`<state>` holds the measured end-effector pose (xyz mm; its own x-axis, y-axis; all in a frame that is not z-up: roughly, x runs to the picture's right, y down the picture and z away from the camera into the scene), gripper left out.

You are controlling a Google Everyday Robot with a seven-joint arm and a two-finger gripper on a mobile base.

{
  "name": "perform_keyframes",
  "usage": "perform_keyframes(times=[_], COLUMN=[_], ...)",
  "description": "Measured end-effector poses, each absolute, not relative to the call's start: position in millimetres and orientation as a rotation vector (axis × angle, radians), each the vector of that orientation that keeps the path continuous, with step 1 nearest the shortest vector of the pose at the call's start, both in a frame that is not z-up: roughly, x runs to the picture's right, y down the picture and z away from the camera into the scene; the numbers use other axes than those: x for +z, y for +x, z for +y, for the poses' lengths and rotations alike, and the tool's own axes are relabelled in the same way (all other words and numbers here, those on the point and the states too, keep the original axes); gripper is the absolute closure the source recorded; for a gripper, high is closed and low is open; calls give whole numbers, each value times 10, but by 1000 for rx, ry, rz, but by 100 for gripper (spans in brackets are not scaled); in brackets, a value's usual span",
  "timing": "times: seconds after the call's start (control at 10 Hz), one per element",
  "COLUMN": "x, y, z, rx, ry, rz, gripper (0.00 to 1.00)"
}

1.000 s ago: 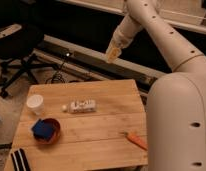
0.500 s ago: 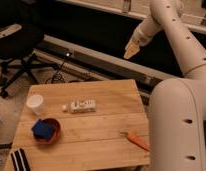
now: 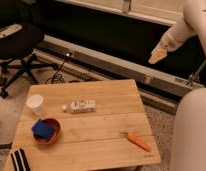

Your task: Move the arm in a circular motion

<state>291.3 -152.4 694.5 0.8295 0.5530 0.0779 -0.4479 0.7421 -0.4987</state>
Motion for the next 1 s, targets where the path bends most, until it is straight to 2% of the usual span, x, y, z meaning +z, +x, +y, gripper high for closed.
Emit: perform_keyframes(times=[0.5, 1.0], x=[6268, 5524], y=[3741, 3544], z=[-877, -276], rx=[710, 804], ry=[-499, -554], rz=[-84, -42], gripper=[49, 49])
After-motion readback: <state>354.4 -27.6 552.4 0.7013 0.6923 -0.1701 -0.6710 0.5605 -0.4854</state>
